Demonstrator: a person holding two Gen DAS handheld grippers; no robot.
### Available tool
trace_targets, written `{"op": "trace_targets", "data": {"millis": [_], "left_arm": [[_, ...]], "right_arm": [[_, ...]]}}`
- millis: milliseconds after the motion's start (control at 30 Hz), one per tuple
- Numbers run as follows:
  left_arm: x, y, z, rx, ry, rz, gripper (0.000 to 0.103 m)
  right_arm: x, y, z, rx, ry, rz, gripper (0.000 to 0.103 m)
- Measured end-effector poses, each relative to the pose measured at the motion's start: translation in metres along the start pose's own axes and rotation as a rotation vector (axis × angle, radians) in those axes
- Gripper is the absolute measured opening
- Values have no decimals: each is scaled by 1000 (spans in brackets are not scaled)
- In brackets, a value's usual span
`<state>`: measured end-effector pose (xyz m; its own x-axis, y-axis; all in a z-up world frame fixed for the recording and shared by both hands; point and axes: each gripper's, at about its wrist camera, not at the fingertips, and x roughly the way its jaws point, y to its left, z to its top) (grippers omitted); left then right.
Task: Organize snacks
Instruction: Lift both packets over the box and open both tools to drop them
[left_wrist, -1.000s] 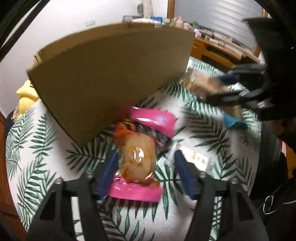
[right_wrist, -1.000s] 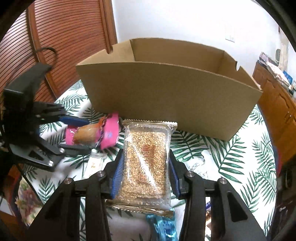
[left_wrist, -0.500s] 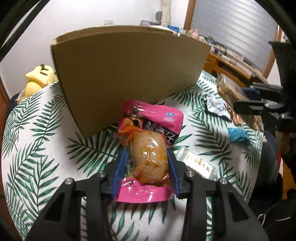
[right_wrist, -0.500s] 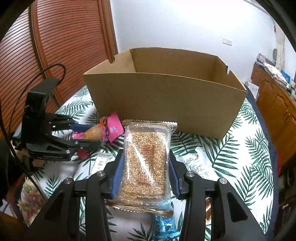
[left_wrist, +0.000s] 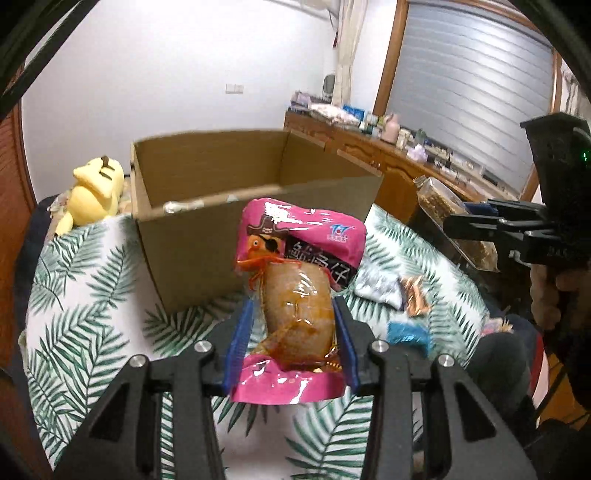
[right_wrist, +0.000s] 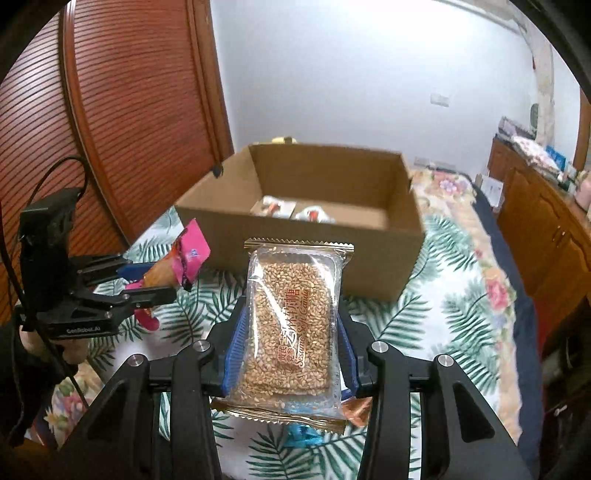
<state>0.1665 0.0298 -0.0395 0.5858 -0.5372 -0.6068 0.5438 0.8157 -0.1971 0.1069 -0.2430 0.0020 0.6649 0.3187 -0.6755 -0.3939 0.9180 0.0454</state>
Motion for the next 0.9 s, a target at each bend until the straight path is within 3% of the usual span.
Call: {"op": "trace_targets", "data": {"millis": [500, 667, 900], "left_arm": [[-42, -18, 86, 34, -130, 25, 41], [-37, -15, 100, 23, -150, 33, 41], [-7, -3, 117, -24, -156, 58, 41]], "right_arm": [[-48, -4, 35, -22, -108, -17, 43], [-45, -6, 50, -32, -126, -14, 43], [-11, -13, 82, -93, -130, -6, 43]]}}
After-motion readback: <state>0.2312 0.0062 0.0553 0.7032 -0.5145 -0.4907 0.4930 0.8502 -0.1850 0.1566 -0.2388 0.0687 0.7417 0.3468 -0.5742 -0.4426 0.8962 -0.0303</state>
